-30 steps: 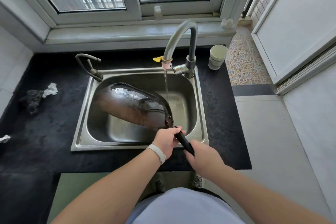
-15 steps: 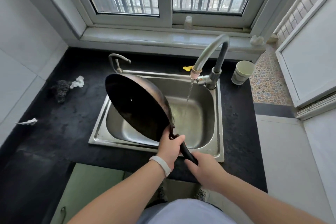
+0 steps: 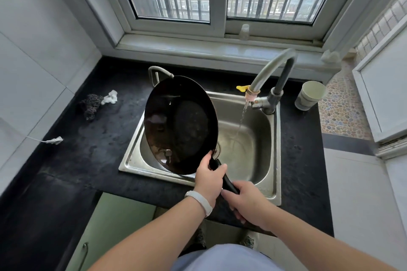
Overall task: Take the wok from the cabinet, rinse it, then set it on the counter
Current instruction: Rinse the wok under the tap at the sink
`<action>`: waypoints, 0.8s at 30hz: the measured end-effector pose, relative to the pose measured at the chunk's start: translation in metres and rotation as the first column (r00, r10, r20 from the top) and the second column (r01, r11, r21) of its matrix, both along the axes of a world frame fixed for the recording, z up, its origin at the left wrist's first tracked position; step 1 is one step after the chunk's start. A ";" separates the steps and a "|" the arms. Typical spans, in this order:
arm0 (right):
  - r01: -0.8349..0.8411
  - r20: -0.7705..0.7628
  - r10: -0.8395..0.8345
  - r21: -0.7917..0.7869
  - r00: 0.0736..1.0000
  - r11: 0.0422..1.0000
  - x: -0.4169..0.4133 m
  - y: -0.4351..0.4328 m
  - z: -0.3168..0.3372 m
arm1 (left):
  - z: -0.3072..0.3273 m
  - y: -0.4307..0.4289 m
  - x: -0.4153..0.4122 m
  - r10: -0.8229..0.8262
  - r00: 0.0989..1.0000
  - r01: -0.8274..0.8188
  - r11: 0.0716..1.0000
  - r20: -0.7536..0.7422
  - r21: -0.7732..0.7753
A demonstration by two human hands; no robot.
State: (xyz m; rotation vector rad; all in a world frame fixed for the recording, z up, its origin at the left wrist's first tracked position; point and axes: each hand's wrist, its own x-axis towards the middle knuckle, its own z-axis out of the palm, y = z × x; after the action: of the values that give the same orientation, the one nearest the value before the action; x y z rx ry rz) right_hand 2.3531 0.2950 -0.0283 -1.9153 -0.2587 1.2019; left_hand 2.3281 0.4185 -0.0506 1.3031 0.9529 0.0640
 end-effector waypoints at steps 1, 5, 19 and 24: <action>0.008 -0.022 -0.008 0.021 1.000 1.000 0.002 0.001 0.003 | 0.000 0.000 0.001 0.004 1.000 -0.004 1.000 0.001 0.002; 0.073 -0.139 -0.060 0.093 0.988 0.993 0.006 0.007 0.010 | 0.003 0.001 0.005 -0.017 1.000 0.018 0.998 -0.025 0.053; 0.147 -0.353 -0.069 0.200 0.933 0.969 0.027 0.005 0.004 | 0.006 0.011 0.017 -0.054 0.998 0.054 0.999 -0.034 -0.005; 0.203 -0.445 -0.081 0.233 0.892 0.951 0.039 0.002 -0.001 | 0.006 0.017 0.022 -0.084 0.996 0.084 0.996 -0.021 -0.024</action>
State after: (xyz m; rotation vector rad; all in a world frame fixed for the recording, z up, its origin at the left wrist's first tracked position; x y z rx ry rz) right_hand 2.3924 0.2968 -0.0291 -1.3617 -0.0394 1.3745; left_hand 2.3501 0.4357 -0.0444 1.3239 0.9143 -0.0266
